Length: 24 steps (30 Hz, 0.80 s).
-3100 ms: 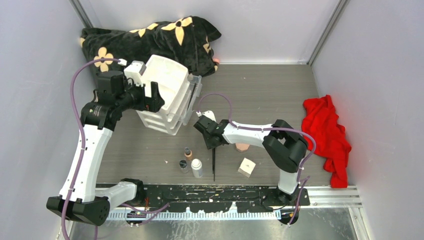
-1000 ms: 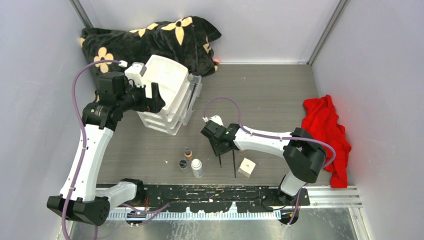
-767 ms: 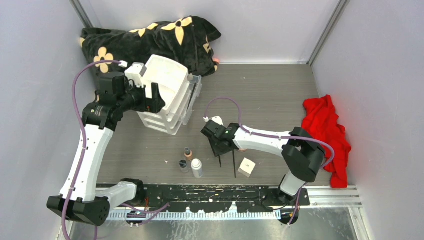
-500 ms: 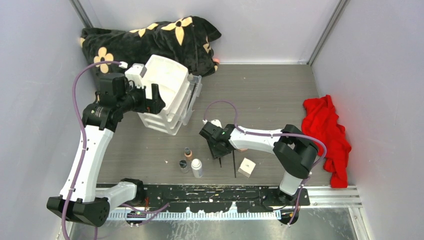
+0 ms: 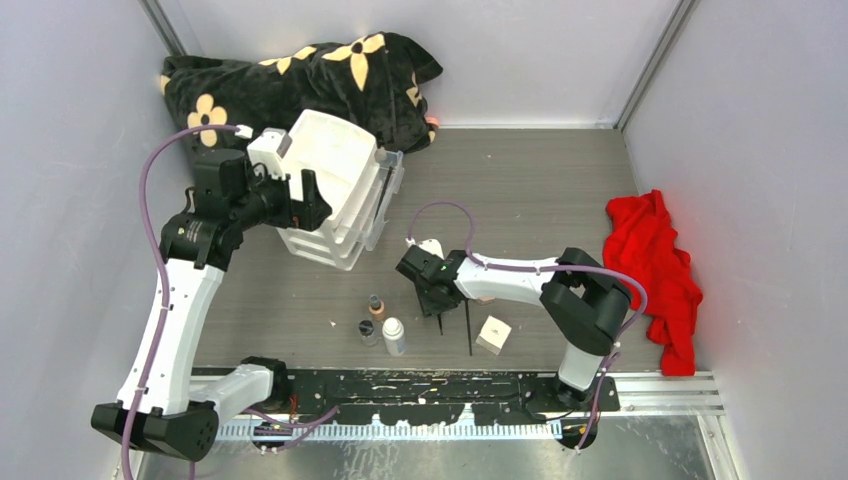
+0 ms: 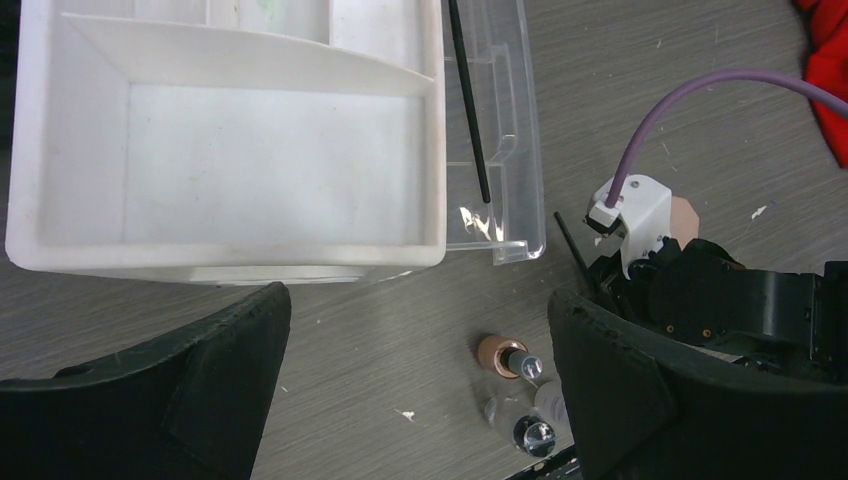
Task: Organize the makeup
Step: Pick up the makeup brush from the center of the board.
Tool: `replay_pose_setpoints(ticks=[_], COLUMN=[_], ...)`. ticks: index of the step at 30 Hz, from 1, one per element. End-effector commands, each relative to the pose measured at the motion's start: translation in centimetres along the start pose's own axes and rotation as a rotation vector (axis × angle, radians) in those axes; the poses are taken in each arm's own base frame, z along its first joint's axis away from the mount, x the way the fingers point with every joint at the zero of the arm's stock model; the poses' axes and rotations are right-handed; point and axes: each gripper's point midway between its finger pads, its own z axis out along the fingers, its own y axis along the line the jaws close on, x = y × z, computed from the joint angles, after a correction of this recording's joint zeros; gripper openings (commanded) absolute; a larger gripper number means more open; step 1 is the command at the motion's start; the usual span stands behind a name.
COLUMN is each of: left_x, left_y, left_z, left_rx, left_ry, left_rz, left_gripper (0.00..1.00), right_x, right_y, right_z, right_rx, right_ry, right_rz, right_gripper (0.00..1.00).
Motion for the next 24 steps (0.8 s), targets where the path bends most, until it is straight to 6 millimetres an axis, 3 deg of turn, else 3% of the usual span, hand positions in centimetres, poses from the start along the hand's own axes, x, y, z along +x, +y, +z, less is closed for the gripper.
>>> replay_pose_setpoints(ticks=[1,5,10,15,18,24], left_x=[-1.4,-1.3,-1.4,-1.4,-1.4,-1.4], left_y=[-0.6,-0.7,-0.7,-0.7,-0.7,-0.6], left_z=[-0.7,-0.9,-1.3,-1.5,-1.5,-1.3], left_rx=[0.025,0.025,0.020,0.016,0.016,0.017], left_ry=[-0.070,-0.073,-0.082,-0.085,-0.082,-0.080], left_rz=[0.015,0.015,0.022,0.022,0.022,0.015], left_gripper=[1.00,1.00,1.00,1.00,1.00,1.00], right_x=[1.8,2.6,3.7,3.3,0.5,-8.3], right_y=[-2.8,-4.2,-5.2,-5.3,-4.4,-1.9], right_z=[1.9,2.1,2.5,2.3,0.5,-6.3], right_rx=[0.120,0.168,0.184,0.178,0.144,0.035], right_ry=[0.022,0.032,0.051,0.033,-0.047,-0.271], right_rz=[0.024,0.026,0.041,0.038,0.030,0.059], right_gripper=[0.34,0.29,0.02,0.01,0.01,0.01])
